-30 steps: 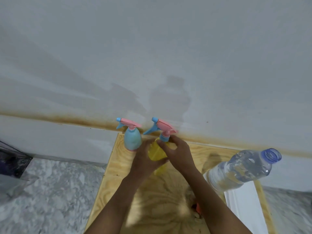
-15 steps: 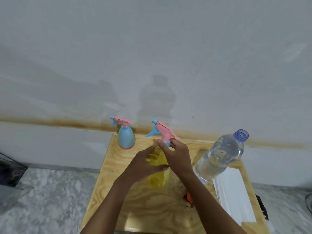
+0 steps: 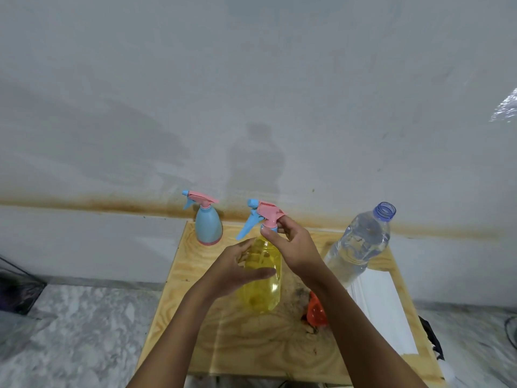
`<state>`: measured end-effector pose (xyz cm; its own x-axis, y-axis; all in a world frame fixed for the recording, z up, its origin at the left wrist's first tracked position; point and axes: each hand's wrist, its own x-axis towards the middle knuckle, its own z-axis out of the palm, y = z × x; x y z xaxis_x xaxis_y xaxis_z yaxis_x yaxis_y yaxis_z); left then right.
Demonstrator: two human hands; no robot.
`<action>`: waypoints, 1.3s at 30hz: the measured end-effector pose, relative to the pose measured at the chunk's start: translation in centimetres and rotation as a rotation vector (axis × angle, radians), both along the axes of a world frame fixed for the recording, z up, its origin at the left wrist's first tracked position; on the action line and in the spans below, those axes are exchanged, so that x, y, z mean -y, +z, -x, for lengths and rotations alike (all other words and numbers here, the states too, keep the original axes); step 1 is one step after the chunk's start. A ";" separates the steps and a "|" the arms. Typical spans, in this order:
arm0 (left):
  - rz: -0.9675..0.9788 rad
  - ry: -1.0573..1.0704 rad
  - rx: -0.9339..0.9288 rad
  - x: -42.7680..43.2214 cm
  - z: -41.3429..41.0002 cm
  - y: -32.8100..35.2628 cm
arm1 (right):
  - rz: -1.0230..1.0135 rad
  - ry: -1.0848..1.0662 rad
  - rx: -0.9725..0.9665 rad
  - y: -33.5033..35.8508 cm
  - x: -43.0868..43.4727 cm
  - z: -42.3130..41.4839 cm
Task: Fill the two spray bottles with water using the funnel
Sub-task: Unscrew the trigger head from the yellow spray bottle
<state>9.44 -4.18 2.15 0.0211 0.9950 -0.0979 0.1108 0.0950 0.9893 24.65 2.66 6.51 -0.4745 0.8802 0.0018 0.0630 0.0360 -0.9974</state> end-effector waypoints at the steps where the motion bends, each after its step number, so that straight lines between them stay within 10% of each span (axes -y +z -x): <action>1: 0.004 0.012 0.032 0.1 -0.1 0.0 | 0.044 -0.031 -0.046 -0.1 0.2 0.0; 17: -0.058 0.109 0.050 1.2 -1.3 -0.5 | 0.153 -0.236 -0.188 -1.0 2.6 0.9; 39: -0.068 0.155 -0.129 0.3 -1.7 -2.3 | -0.165 -0.299 0.124 -1.8 1.5 0.8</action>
<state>11.09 -4.43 -0.11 -0.1410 0.9897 -0.0229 0.2262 0.0547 0.9725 23.87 1.14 4.74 -0.2016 0.9729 0.1135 0.2152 0.1570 -0.9639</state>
